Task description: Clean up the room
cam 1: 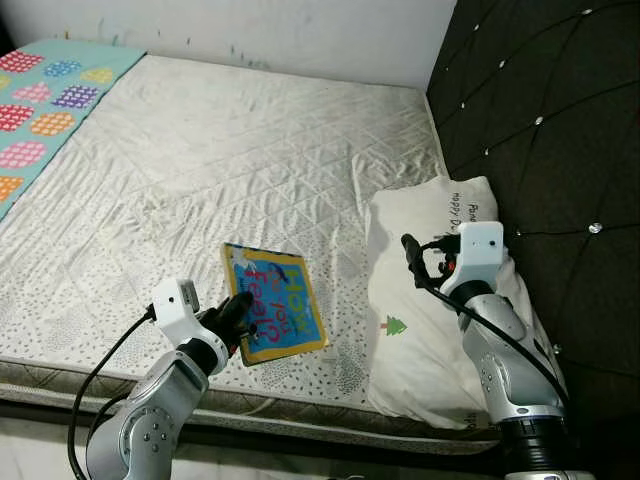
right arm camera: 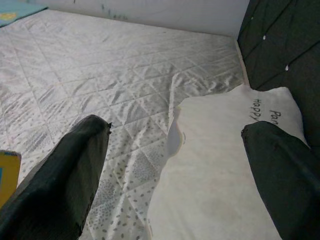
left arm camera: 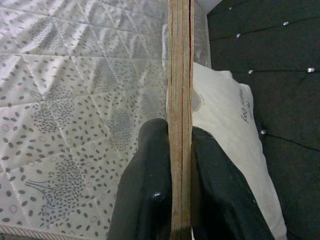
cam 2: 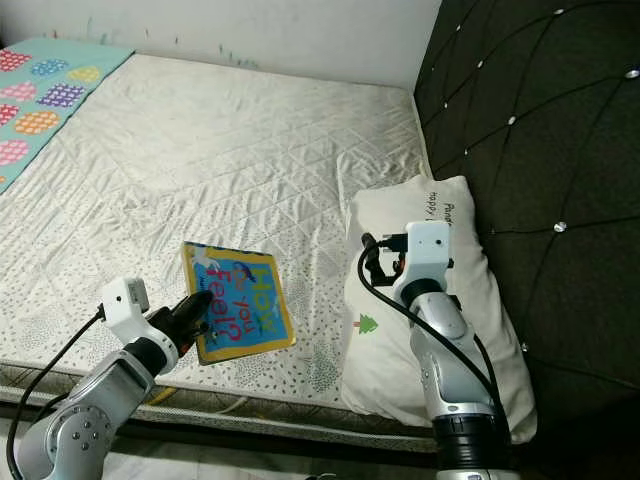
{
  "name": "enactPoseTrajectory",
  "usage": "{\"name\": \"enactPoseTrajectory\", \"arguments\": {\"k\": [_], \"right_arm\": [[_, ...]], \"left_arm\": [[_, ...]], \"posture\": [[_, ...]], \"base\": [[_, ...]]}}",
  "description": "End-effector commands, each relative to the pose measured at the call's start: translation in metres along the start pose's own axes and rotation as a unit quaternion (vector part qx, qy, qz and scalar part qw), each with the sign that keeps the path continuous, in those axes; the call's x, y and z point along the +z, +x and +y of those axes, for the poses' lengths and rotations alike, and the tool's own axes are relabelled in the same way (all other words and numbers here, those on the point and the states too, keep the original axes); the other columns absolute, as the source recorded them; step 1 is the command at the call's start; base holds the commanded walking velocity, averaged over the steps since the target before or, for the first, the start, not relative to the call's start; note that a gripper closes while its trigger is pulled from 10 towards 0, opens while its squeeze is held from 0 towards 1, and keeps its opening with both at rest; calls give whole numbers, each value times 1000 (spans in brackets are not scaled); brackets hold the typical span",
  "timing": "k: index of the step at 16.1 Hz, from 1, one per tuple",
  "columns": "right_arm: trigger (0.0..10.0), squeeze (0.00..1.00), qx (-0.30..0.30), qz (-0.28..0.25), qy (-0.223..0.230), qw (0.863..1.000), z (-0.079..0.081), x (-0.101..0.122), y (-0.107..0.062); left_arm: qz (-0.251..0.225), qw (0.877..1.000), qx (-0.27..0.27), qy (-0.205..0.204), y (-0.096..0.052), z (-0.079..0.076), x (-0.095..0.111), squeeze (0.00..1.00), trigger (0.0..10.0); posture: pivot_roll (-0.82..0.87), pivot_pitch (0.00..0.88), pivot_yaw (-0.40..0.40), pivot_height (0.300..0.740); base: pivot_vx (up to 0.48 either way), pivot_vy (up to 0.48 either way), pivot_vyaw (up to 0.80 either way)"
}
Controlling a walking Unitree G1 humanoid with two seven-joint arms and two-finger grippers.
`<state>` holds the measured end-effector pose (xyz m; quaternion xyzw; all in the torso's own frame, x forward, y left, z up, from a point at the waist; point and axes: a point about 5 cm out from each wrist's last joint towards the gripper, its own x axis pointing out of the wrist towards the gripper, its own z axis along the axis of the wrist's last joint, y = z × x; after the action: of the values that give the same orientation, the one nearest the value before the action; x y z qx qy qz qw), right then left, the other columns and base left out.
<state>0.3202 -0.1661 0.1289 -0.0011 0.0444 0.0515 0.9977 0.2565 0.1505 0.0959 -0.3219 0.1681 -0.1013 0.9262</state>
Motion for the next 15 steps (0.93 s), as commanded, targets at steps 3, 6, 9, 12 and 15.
{"name": "enactPoseTrajectory", "arguments": {"k": [3, 6, 9, 12, 15], "right_arm": [[10000, 0, 0, -5, -3, 1000, -2, 3, -2], [10000, 0, 3, -6, -1, 1000, 0, 3, -2], [10000, 0, -2, -4, -3, 1000, -2, 0, -4], [10000, 0, -1, -5, 1, 1000, -2, 0, -5], [10000, 0, 10, -8, 9, 1000, 2, 1, -5]], "left_arm": [[-12, 999, -30, -4, -3, -8, 6, 0, 10000], [-17, 999, -27, -3, -2, -6, 8, 0, 10000], [-38, 999, -15, -2, -1, -3, 14, 0, 10000], [-48, 999, -15, 0, 0, -5, 17, 0, 10000], [-50, 999, -10, -1, -2, -4, 13, 0, 10000]], "posture": [[-5, 115, -87, 740], [-6, 117, -85, 717], [-6, 116, -84, 717], [-5, 113, -81, 717], [-1, 109, -84, 717]], "base": [[0, 0, 0], [0, 0, 0], [0, 0, 0], [0, 0, 0], [0, 0, 0]]}}
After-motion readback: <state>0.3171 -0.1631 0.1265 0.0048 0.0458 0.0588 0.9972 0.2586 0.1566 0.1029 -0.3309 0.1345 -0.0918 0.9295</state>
